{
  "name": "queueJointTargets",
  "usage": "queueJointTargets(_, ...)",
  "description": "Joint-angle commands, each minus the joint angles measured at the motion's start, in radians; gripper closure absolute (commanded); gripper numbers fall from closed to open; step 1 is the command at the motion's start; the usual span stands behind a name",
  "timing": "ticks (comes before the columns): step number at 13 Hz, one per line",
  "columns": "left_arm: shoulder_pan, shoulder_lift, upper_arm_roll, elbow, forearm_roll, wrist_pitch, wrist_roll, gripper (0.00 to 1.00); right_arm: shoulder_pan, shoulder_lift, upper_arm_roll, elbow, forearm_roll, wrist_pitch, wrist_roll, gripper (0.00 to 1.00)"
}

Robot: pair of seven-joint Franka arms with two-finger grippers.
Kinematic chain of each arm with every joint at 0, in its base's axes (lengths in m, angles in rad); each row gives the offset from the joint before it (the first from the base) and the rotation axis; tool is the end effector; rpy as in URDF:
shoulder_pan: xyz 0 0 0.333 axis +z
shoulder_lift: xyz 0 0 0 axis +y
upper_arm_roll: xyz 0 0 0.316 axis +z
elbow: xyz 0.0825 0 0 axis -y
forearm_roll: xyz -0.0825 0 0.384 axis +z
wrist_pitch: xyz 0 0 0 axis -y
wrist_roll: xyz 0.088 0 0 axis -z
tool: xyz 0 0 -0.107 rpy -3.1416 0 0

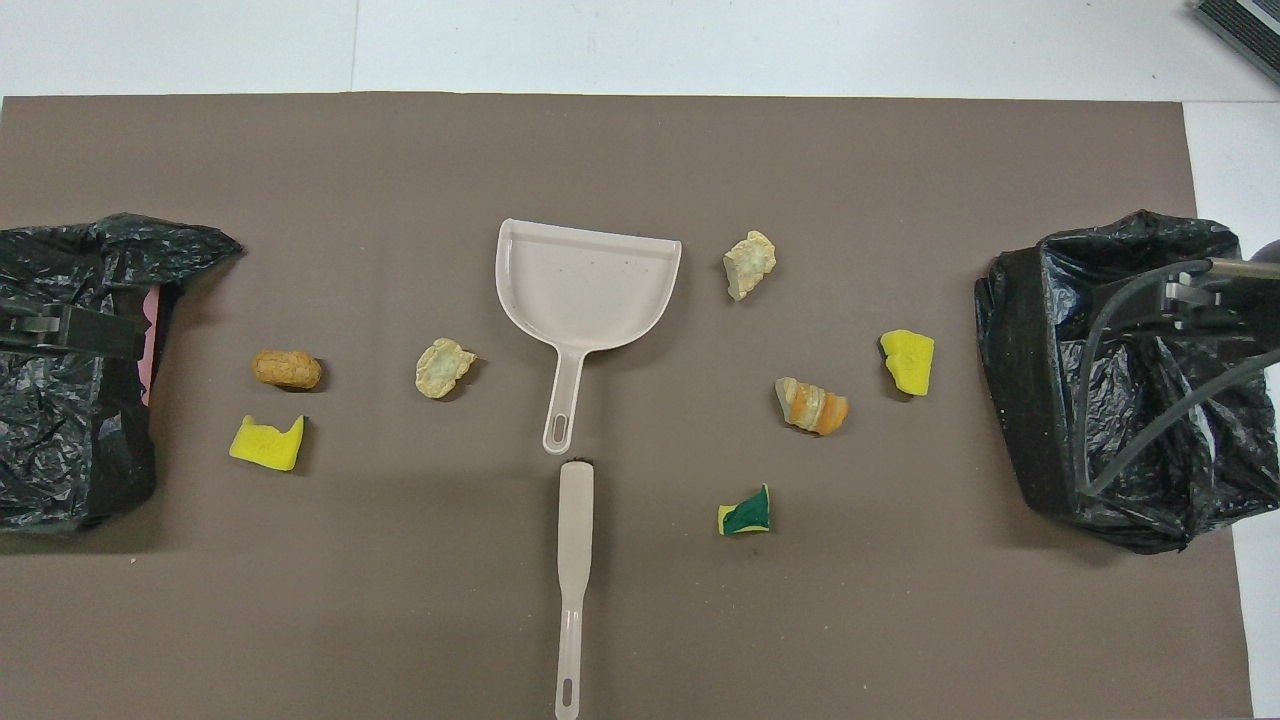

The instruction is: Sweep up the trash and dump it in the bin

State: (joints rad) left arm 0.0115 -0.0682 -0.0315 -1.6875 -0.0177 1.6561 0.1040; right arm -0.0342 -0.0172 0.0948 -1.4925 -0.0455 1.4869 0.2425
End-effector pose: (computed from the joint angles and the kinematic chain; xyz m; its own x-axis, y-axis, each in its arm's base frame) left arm 0.5401 -0.0131 0.6140 0.9918 -0.1222 0.0382 -0.1227 -0.9924 0.0116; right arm 0.5400 0.0281 0.6632 0.9826 -0.1844 0.0225 -0.1852 -0.9818 0.0427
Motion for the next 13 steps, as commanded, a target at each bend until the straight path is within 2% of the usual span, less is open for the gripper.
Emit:
queueJointTargets(1,0.005,-0.005,-0.001,0.008,0.001,-0.009,0.013,0.0,-0.015,-0.017,0.005,-0.015,0.018,0.004,-0.002,0.0)
queueJointTargets(13,-0.013,-0.01,-0.014,0.008,-0.002,-0.033,0.014,0.0,-0.015,-0.02,0.005,-0.022,0.018,0.004,-0.006,0.0)
